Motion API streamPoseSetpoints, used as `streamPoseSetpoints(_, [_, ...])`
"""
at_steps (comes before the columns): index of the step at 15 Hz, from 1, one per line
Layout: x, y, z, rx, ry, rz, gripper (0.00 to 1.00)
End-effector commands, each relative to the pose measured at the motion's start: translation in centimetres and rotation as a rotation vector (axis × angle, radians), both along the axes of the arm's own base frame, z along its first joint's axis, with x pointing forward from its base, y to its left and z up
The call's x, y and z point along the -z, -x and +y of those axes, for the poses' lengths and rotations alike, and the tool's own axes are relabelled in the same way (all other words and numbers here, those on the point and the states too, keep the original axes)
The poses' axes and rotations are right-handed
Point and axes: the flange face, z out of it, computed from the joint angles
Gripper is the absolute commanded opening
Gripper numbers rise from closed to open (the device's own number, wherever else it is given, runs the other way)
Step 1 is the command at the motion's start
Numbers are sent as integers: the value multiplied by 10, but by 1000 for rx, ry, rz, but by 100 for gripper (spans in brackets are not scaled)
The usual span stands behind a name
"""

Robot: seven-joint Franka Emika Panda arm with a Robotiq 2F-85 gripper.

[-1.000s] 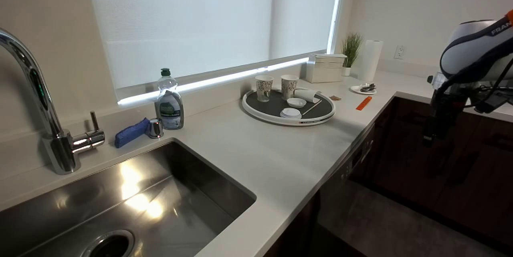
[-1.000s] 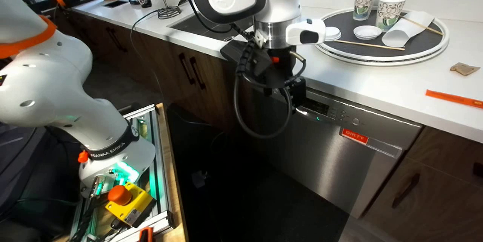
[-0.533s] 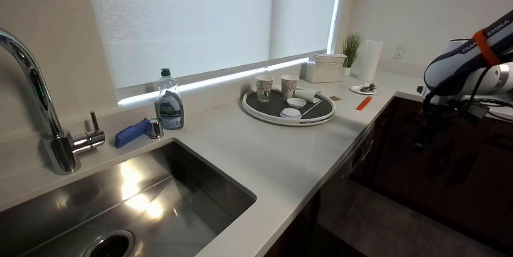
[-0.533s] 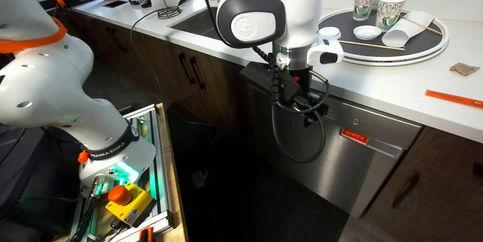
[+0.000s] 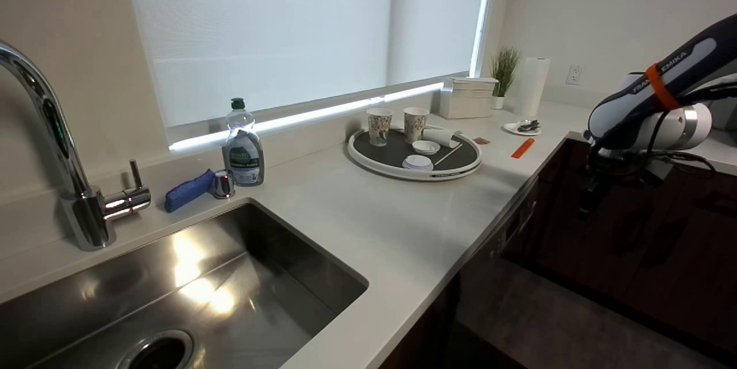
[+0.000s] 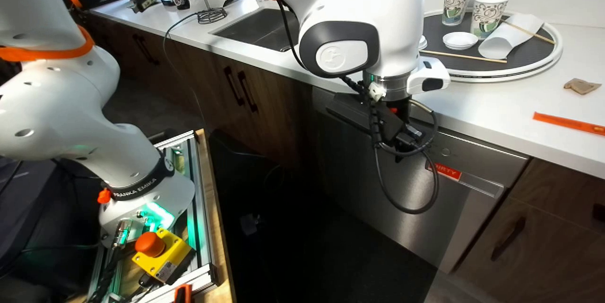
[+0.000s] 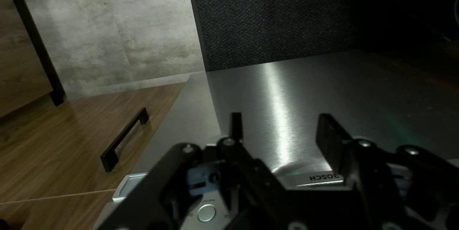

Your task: Press the button on the object

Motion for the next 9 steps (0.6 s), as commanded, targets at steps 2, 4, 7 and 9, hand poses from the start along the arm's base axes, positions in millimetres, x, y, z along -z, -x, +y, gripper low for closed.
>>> streamPoseSetpoints(2, [23, -22, -7, -12, -8, -56, 17])
streamPoseSetpoints(4, [30, -30, -6, -4, -14, -70, 4])
streamPoseSetpoints(7, [25, -26, -3, 4, -2, -48, 4])
streamPoseSetpoints(9, [28, -29, -4, 9, -2, -47, 1])
